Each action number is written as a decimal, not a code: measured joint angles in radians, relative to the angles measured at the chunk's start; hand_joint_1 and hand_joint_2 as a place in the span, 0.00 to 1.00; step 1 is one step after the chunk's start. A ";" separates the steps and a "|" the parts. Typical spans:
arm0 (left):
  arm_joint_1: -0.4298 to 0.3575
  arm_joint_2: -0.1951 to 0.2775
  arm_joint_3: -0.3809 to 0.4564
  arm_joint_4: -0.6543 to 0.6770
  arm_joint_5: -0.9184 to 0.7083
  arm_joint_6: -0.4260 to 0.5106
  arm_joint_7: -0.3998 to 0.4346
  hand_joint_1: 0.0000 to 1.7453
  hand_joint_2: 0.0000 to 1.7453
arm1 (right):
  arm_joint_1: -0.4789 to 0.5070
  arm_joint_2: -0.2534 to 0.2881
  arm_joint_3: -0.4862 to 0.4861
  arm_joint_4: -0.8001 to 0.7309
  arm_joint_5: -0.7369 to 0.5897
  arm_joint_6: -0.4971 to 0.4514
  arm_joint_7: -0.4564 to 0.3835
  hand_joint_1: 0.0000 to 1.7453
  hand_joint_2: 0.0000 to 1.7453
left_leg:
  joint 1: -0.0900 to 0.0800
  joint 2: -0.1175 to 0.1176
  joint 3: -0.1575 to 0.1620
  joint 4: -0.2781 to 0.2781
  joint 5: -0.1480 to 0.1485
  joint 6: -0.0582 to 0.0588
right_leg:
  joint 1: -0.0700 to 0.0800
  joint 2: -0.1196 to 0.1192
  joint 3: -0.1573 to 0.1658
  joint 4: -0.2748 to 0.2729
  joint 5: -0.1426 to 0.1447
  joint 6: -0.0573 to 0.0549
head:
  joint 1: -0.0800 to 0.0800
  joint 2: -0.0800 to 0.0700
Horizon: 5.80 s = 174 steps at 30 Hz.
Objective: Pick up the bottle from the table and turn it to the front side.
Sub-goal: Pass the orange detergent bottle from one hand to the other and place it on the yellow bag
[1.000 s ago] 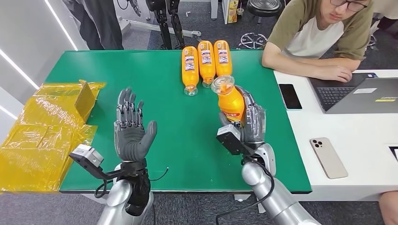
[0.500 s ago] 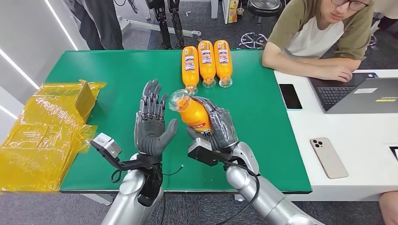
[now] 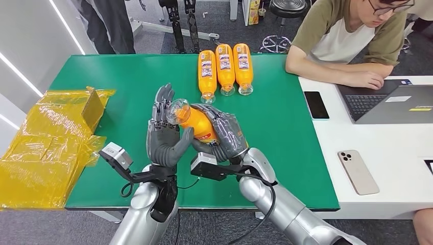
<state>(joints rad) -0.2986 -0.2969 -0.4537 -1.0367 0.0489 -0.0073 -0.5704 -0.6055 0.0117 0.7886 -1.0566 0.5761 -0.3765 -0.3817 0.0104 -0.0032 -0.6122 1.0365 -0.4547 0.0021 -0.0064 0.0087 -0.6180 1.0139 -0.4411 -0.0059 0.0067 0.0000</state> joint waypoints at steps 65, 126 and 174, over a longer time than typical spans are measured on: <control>0.042 0.001 0.086 -0.044 -0.063 0.034 0.007 1.00 1.00 | -0.058 0.061 0.046 0.050 -0.011 0.105 0.052 0.00 1.00 | 0.000 -0.001 -0.001 0.000 0.000 0.000 | 0.000 -0.001 -0.001 0.000 0.000 0.000 | 0.000 0.000; -0.031 0.196 0.582 -0.174 -1.486 0.705 0.263 1.00 1.00 | 0.328 0.124 -0.251 -0.415 -0.160 -0.293 -0.192 0.00 1.00 | 0.001 -0.002 0.000 -0.002 0.002 -0.003 | 0.001 -0.002 -0.002 0.001 -0.002 -0.004 | 0.000 0.000; -0.444 0.586 -0.014 0.737 -1.600 -0.008 0.273 0.15 1.00 | 0.421 0.142 -0.288 -0.636 -0.118 -0.293 -0.040 0.00 1.00 | 0.001 0.005 -0.002 -0.003 0.004 -0.008 | 0.001 0.005 -0.007 0.003 0.002 -0.008 | 0.001 0.000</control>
<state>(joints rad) -0.7421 0.2896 -0.4677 -0.2994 -1.5511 -0.0150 -0.2975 -0.1846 0.1536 0.5005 -1.6925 0.4581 -0.6695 -0.4219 0.0116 0.0016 -0.6145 1.0336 -0.4503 -0.0058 -0.0057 0.0135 -0.6254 1.0164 -0.4390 -0.0138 0.0073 -0.0001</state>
